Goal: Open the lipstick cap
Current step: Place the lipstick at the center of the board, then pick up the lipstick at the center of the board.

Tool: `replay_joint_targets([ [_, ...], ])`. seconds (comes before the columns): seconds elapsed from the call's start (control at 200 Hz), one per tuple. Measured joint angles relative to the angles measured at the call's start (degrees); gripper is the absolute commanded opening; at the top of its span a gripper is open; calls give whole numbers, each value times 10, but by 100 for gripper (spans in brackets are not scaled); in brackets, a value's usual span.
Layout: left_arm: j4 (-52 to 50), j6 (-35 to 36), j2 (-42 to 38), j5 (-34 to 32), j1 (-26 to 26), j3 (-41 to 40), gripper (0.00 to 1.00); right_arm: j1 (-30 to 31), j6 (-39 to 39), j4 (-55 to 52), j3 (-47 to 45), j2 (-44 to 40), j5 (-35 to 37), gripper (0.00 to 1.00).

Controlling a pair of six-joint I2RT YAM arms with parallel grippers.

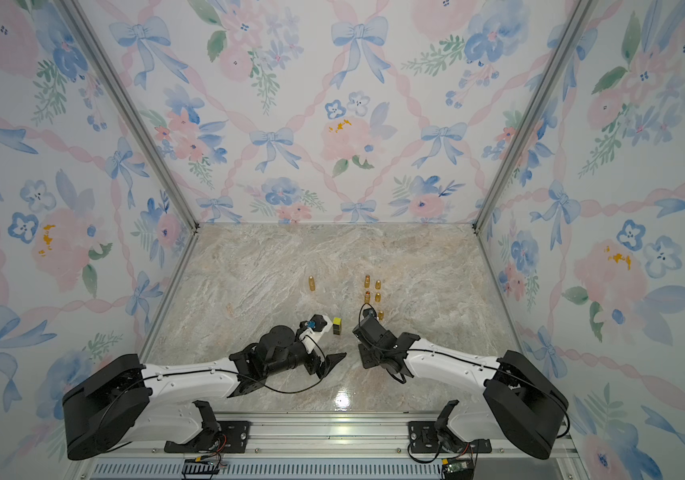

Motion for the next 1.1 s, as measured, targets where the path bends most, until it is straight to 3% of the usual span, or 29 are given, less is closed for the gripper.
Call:
replay_joint_targets([
  [0.295, -4, 0, -28, -16, 0, 0, 98, 0, -8, -50, 33, -36, 11, 51],
  [0.6, -10, -16, -80, -48, 27, 0, 98, 1, -19, -152, 197, -50, 10, 64],
  [0.805, -49, -43, -104, -90, 80, 0, 98, -7, -20, -176, 312, 34, -22, 66],
  [1.1, -99, -67, -117, -173, 128, 0, 98, -25, -31, -155, 457, 224, -71, 65],
])
